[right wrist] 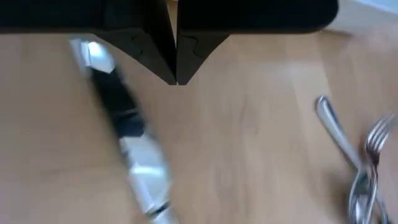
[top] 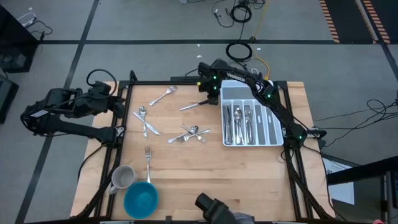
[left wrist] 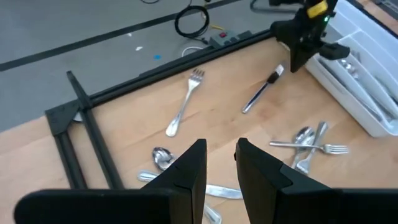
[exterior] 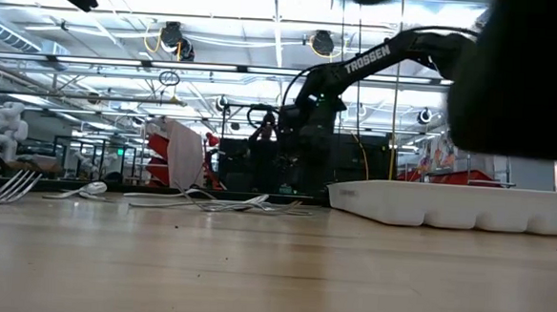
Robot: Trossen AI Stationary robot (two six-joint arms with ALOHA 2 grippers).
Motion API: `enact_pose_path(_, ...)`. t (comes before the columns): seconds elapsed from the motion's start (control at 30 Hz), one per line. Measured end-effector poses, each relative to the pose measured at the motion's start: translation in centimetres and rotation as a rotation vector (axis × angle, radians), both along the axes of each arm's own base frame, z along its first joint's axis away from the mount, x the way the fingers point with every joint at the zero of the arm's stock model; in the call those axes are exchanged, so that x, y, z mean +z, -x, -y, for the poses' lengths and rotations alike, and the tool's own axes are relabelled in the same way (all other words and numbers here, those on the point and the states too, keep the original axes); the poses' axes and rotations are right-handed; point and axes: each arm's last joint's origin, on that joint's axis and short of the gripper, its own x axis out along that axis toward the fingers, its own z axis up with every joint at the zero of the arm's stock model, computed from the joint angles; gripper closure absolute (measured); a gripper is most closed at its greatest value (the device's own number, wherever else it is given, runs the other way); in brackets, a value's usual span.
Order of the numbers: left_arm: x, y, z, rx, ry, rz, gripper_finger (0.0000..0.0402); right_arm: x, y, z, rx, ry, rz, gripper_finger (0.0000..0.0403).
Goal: Sort silverware
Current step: Put the table knife into the silverware tray
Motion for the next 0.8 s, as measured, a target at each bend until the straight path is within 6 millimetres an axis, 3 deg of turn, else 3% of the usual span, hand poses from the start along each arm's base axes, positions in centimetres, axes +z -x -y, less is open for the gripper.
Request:
enact_pose_path(0.2, 0.0, -0.1, 0.0, -0.009, 0.014, 0.005, 0.0311, -1.7, -0.9, -2.9, 0.039, -0.056, -0.067, 0.0403)
enact_pose_path(0.33, 0.0, -0.1, 0.1, -0.036, 0.050, 0.007, 0.0311, -0.8, -1.5, -5.0, 0.102, -0.085, -0.084, 0.0403)
enact_pose_path(0.5, 0.0, -0.2, 0.2, -0.039, 0.054, 0.022, 0.0311, 6.5, -1.8, -4.5, 0.118, -0.026, 0.221, 0.0403)
enact_pose_path(0.67, 1.4, -1.4, -0.2, 0.000, -0.076, 0.180, 0.0311, 12.1, -1.3, -3.2, 0.024, 0.093, 0.446, 0.0403)
enact_pose_path(0.8, 2.3, -3.7, -0.5, -0.001, -0.263, 0.294, 0.0311, 21.3, 1.1, -5.5, 0.005, 0.437, 0.622, 0.0403)
